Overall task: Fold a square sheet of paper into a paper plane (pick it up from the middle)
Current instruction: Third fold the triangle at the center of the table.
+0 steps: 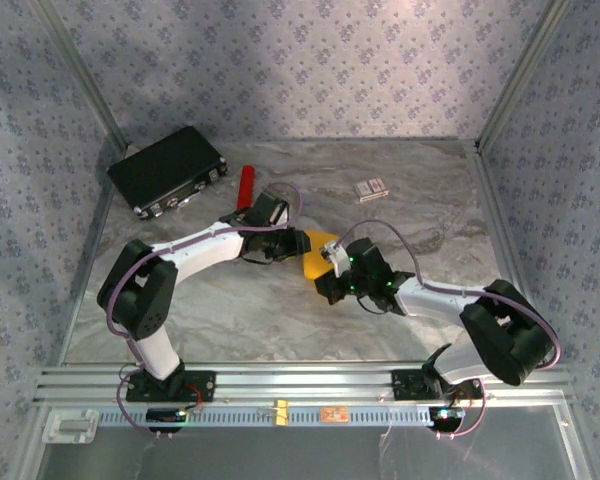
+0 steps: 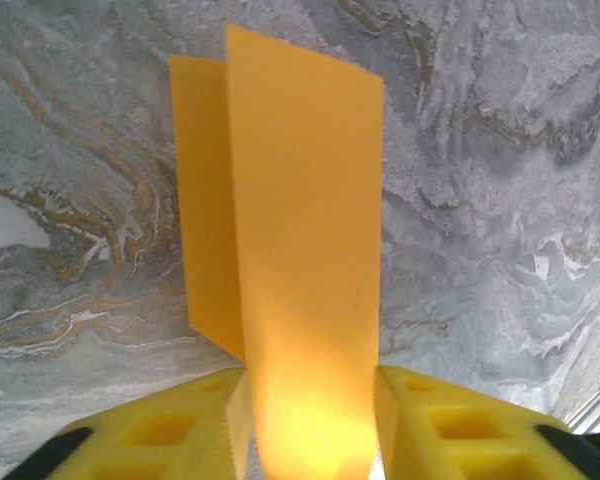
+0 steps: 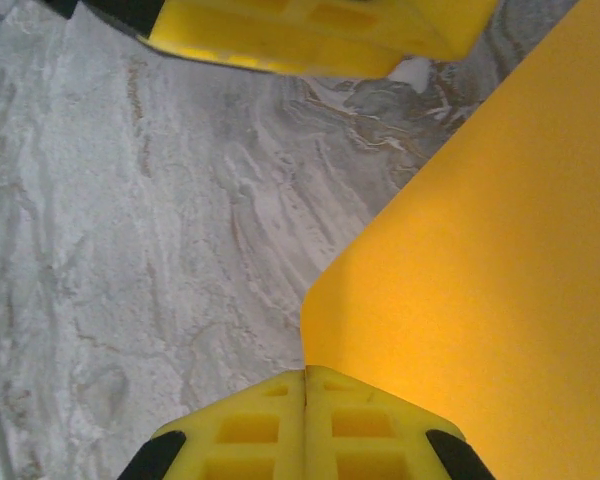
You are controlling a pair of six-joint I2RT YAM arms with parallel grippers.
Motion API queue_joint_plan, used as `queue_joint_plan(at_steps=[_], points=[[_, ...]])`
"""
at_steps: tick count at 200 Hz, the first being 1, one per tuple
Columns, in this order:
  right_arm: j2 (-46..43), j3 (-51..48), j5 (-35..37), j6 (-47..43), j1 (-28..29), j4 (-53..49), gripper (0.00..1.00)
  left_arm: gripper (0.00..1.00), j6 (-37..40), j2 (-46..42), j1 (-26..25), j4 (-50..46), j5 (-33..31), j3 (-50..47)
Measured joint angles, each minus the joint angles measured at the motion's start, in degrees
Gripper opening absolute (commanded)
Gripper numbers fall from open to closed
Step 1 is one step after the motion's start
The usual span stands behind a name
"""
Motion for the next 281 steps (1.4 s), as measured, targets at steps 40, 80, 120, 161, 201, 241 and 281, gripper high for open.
queue_joint_plan(at_steps=[40,80,120,161,201,241,281], points=[[1.6,2.0,-2.8,1.2,0.0,-1.0,0.02,0.21,1.1,0.4,1.0,-0.1,1.7,3.3],[5.1,3.1,-5.1,3.0,0.0,-1.3,0.02,0.16,3.2,5.8,1.2,0.0,4.9,8.4],[6.1,3.2,-5.6,4.0,0.0,-1.3,0.02,0.14,5.1,11.5,1.2,-1.5,6.3,10.3],[6.6,3.3,-5.7,4.0,0.0,-1.3,0.02,0.12,6.6,14.9,1.2,-2.6,6.6,12.0],[6.8,3.3,-5.8,4.0,-0.1,-1.3,0.02,0.11,7.7,18.5,1.0,-3.6,6.6,13.4],[6.8,3.5,-5.7,4.0,-0.6,-1.8,0.02,0.09,8.8,20.9,0.3,-4.9,6.4,13.9],[6.8,4.8,-4.3,3.7,-1.6,-4.6,0.02,0.09,9.9,20.9,-0.3,-6.1,5.0,14.6]])
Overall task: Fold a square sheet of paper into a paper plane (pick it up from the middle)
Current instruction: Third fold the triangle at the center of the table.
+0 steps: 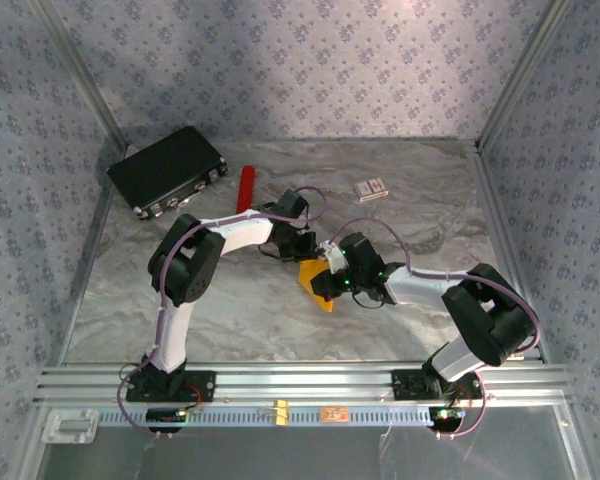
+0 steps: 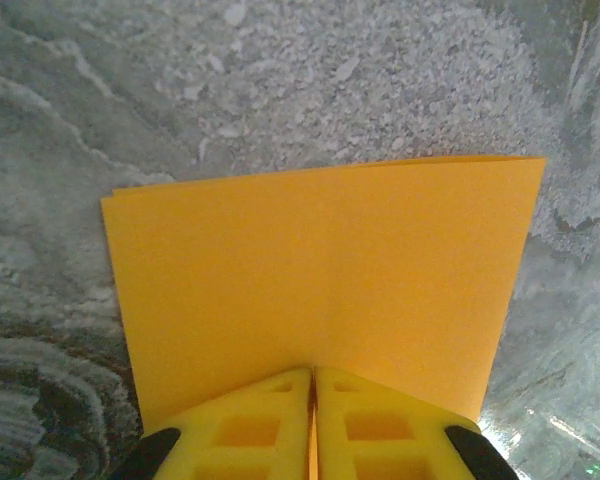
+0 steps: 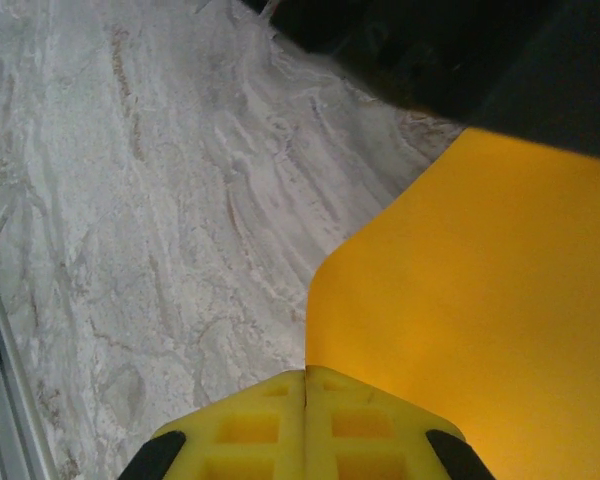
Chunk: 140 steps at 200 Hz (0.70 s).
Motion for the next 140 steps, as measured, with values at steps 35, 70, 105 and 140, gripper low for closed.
queue_joint_plan(at_steps=[35,70,105,140], points=[[0.0,1.1,2.2,-1.5,-1.0,-3.1,0.02,0.09,0.4,0.0,-0.2,-0.1,-0.4,0.0],[0.0,1.2,4.8,-2.8,-1.2,-5.2,0.02,0.09,0.4,0.0,-0.3,-0.1,-0.5,0.1],[0.0,1.5,7.9,-3.3,-1.2,-6.6,0.02,0.09,0.4,0.0,-0.3,-0.1,-0.5,0.1],[0.4,2.2,10.1,-3.5,-1.2,-7.3,0.02,0.09,0.4,0.0,-0.3,-0.1,-0.5,0.1]])
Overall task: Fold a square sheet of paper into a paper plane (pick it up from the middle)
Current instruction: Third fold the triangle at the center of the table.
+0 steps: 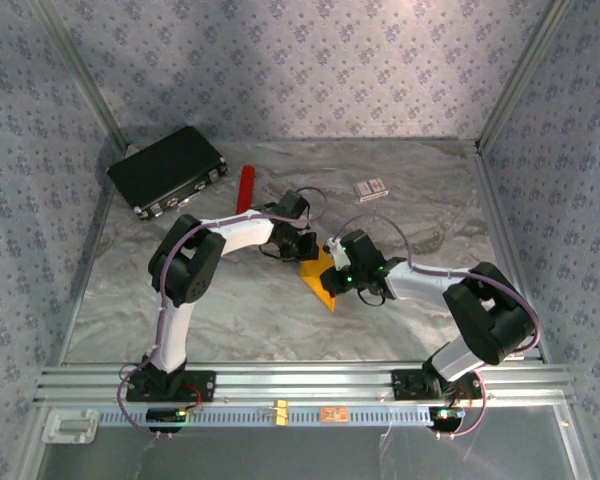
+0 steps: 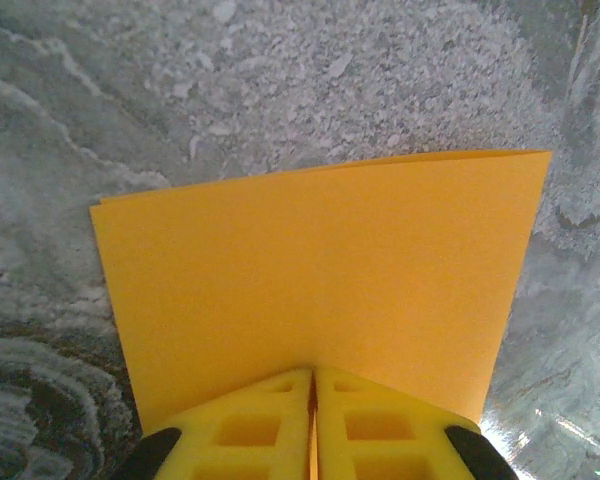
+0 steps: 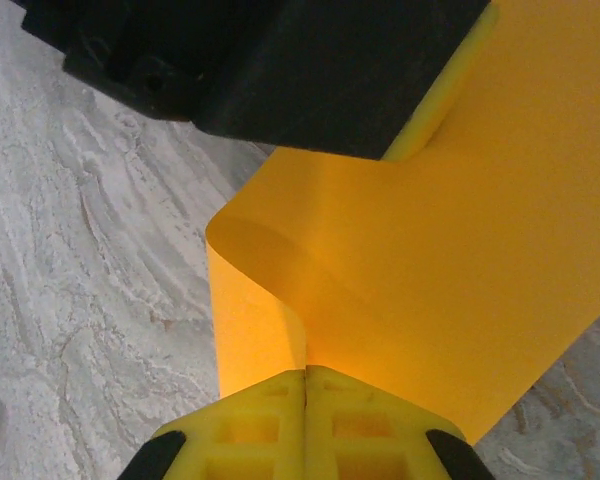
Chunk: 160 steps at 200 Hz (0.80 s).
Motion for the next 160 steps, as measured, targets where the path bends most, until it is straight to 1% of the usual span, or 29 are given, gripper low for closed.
queue_joint_plan(at_steps=[70,160], points=[[2.1,1.9,2.2,0.0,0.0,-2.0,0.02,0.09,0.0,0.0,0.0,0.0,-0.2,0.0],[2.1,2.0,4.2,0.0,0.0,-3.5,0.02,0.09,0.0,0.0,0.0,0.0,-0.2,0.0]])
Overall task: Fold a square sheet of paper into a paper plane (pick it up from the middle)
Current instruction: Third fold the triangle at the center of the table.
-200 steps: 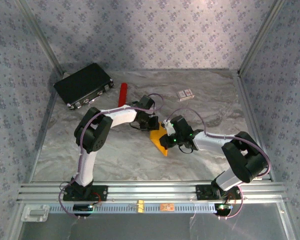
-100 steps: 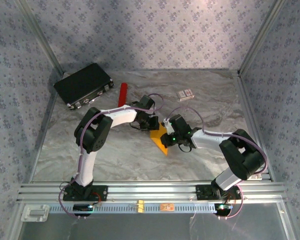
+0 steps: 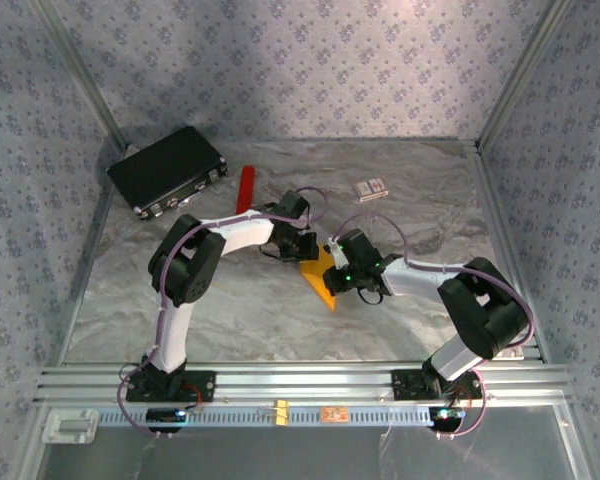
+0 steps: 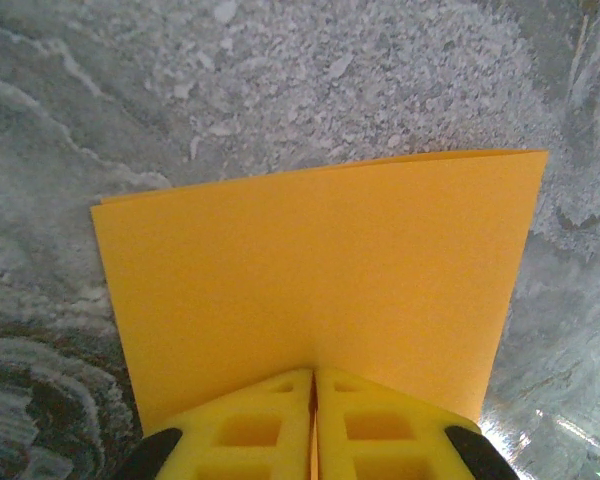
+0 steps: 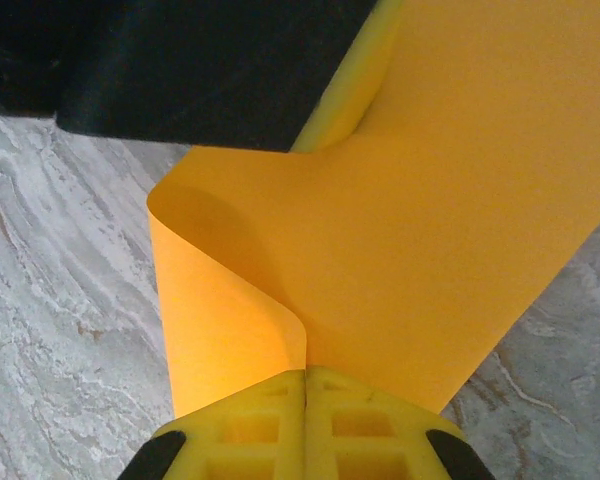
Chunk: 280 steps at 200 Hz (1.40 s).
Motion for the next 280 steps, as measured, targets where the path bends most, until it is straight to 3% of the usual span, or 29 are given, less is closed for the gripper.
queue_joint_plan(at_steps=[192,280], points=[[0.8,0.1,1.4,0.0,0.0,-1.0,0.02,0.08,0.0,0.0,0.0,0.0,0.0,0.0],[1.0,0.2,1.6,0.0,0.1,-1.0,0.01,0.13,0.0,0.0,-0.1,-0.9,-0.5,0.8]])
